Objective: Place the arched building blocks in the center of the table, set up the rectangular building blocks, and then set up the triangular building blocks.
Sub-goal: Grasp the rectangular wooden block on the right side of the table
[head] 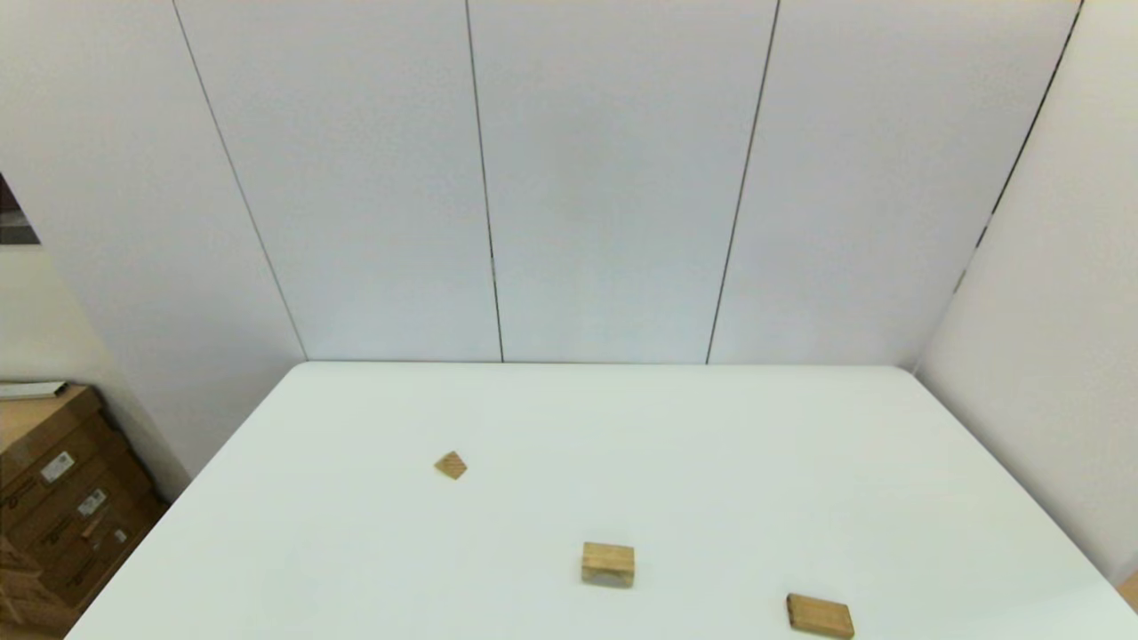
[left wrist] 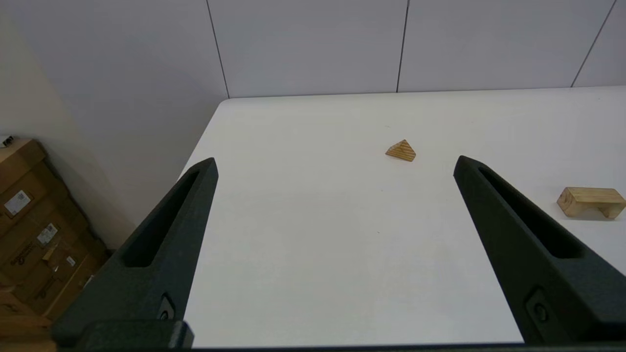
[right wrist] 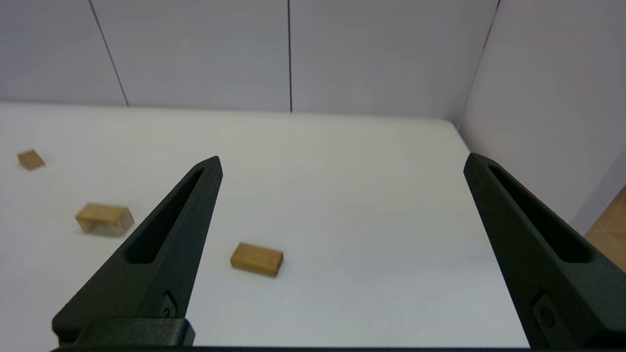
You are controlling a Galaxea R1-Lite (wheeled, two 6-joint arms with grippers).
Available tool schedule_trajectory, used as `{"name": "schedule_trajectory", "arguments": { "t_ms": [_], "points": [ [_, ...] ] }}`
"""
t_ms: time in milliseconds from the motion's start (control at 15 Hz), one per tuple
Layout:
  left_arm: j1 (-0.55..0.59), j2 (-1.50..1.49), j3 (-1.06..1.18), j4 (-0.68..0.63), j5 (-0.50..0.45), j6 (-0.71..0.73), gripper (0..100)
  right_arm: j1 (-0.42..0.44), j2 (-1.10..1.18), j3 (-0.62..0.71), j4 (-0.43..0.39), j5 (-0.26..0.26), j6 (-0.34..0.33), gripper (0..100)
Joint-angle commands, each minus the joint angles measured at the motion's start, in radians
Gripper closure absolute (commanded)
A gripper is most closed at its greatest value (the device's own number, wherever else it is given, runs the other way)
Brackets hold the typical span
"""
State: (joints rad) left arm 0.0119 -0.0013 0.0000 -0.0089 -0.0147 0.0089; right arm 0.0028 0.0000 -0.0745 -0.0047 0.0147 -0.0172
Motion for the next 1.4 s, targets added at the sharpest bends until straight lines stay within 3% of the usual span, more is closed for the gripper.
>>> {"name": "schedule_trajectory", "arguments": {
  "t_ms": [67,200,467,933,1400],
  "points": [
    [0.0,0.001,0.003,0.0,-0.001,0.0,0,0.0,0.0,-0.13,0.12,0.037,-0.001,0],
    [0.0,0.001,0.003,0.0,-0.001,0.0,0,0.0,0.0,-0.171,0.203,0.077,0.0,0],
    [0.0,0.001,0.003,0.0,0.001,0.0,0,0.0,0.038,-0.258,0.357,0.231,-0.004,0],
    [0.0,0.001,0.003,0.0,-0.001,0.0,0,0.0,0.268,-0.36,0.351,0.234,0.002,0],
    [0.0,0.001,0.003,0.0,-0.001,0.0,0,0.0,0.946,-0.599,0.347,0.237,0.043,0]
  ]
}}
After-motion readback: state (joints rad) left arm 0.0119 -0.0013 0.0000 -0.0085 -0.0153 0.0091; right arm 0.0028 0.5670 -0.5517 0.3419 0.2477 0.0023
